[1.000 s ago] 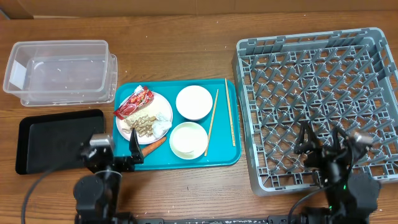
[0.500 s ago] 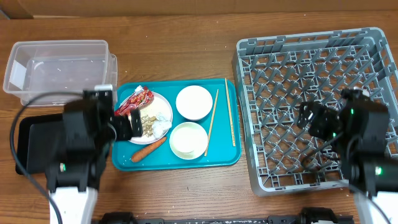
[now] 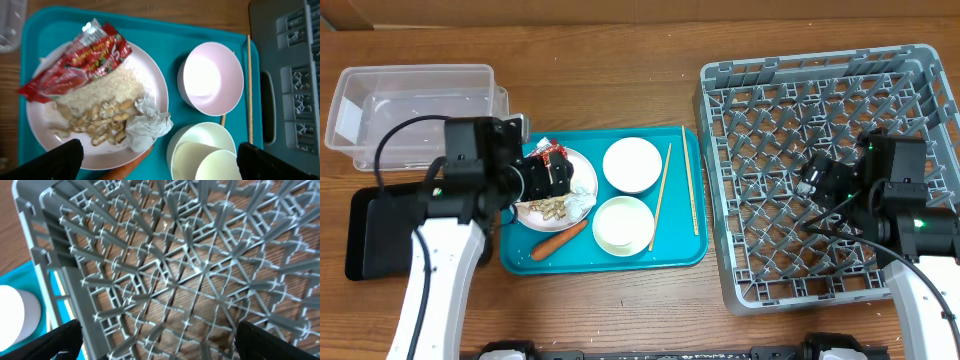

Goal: Sort waste into correct bins and load items into the dishwasher
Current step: 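Reach left gripper to the plate and grasp the crumpled tissue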

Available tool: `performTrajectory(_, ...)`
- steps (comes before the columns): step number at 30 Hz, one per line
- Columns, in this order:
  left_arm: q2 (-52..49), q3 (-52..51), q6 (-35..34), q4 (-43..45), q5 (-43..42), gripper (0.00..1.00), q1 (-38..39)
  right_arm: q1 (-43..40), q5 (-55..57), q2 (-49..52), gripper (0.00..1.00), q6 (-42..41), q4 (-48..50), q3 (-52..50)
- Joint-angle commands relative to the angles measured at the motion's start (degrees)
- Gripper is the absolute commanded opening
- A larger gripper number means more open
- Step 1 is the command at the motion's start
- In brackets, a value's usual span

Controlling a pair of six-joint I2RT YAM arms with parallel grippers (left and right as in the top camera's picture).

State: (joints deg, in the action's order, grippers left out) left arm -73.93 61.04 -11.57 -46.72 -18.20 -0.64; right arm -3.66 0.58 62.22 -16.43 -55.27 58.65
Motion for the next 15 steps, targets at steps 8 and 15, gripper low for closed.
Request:
performTrajectory(8, -14.49, 1.01, -2.38, 0.07, 3.43, 1.00, 6.62, 0.26, 2.36, -0.37, 1.00, 0.31, 0.31, 1.49)
performTrajectory(15, -21.79, 1.01, -2.38, 2.01, 3.56, 0.95, 7.06, 0.26, 2.36, -0.37, 1.00, 0.28, -0.90, 1.49)
